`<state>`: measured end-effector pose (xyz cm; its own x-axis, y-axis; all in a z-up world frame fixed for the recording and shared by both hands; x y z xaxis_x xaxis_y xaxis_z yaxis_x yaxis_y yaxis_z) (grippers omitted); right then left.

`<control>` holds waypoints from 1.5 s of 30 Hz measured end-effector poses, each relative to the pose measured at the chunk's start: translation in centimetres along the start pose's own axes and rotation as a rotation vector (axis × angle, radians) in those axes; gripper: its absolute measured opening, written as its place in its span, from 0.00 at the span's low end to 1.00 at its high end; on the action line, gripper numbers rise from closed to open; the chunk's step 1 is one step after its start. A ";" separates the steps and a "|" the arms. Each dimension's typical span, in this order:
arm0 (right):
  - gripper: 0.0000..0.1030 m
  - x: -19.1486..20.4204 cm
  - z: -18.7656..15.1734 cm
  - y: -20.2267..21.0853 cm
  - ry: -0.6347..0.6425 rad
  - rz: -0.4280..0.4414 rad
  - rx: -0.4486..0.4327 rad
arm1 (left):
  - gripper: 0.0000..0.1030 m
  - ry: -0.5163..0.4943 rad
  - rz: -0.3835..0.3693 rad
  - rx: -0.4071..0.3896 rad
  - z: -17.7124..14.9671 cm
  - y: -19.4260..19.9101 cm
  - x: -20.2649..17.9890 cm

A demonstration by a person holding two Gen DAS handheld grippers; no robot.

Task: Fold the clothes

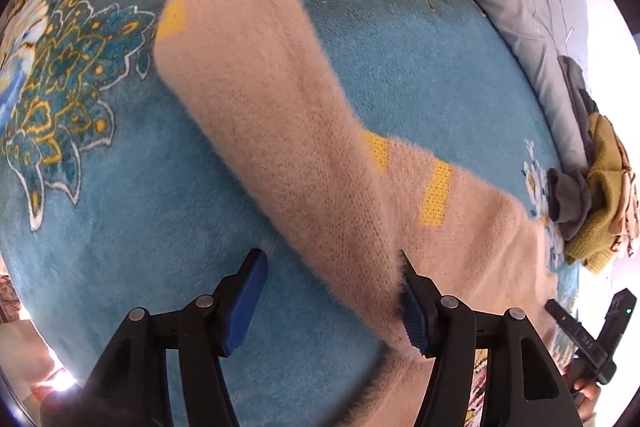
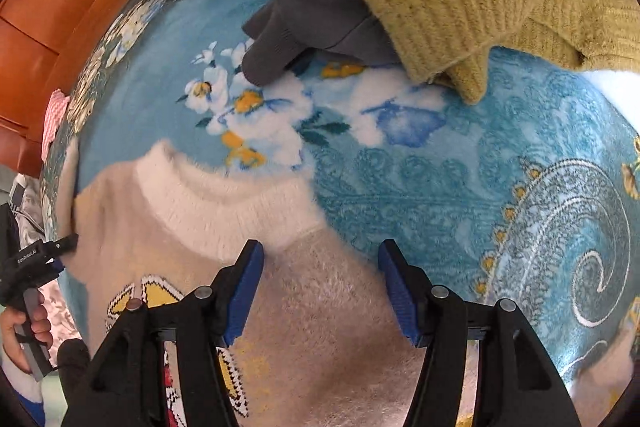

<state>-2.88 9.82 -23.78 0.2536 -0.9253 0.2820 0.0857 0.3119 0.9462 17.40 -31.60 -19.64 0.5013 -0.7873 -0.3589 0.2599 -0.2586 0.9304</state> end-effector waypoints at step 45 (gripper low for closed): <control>0.00 2.7 -2.0 3.2 -0.113 0.024 -0.070 | 0.56 0.025 0.061 -0.229 6.3 4.8 0.4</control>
<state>-0.03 8.73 -20.30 0.1464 -0.9347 0.3239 0.1489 0.3445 0.9269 13.68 -36.66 -14.87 0.5411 -0.7830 -0.3068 0.4073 -0.0751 0.9102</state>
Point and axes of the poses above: each gripper's, at about its wrist camera, not at the fingertips, and y roughly against the way its jaws point, x to its left, z to its top, the point moved 2 cm from there along -y, roughly the way its jaws point, and after that the axes turned 2 degrees about x, right-handed, at the moved point
